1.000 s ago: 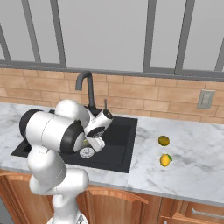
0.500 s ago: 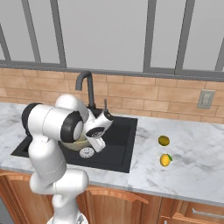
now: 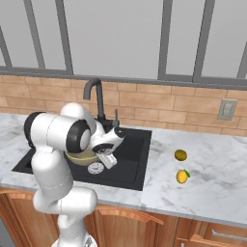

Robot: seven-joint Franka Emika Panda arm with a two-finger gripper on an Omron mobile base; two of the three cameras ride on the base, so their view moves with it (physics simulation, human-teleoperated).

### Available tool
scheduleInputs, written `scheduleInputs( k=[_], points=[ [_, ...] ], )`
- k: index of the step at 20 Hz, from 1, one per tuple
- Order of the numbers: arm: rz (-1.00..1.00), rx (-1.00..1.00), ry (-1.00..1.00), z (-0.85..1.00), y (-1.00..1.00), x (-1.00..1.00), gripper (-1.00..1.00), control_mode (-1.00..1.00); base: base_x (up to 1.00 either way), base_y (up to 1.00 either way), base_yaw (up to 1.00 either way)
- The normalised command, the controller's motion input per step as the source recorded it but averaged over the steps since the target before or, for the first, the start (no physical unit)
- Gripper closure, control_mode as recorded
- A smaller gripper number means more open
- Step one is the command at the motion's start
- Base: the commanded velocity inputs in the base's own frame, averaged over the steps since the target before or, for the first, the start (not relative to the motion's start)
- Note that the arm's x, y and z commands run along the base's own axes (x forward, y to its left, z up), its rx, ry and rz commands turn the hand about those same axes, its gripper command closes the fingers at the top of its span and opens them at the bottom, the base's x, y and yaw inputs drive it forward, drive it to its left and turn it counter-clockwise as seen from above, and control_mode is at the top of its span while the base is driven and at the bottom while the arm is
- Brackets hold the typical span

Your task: Remove the lemon and orange from the sink. Then move the bowl and cup from the counter to the sink for washing.

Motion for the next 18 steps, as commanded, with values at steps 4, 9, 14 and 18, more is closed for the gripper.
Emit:
scheduleInputs(
  k=[4,9,14,18],
  points=[
    [0.04,0.0,-0.14,-0.11,0.05,0.03,1.0,-1.0,0.0,0.0,0.0],
    [0.03,0.0,-0.07,-0.12,0.03,0.07,1.0,-1.0,0.0,0.0,0.0],
    [0.04,0.0,-0.01,-0.1,0.0,0.12,1.0,-1.0,0.0,0.0,0.0],
    [0.06,0.0,0.0,-0.08,0.0,0.15,1.0,-1.0,0.0,0.0,0.0]
  ],
)
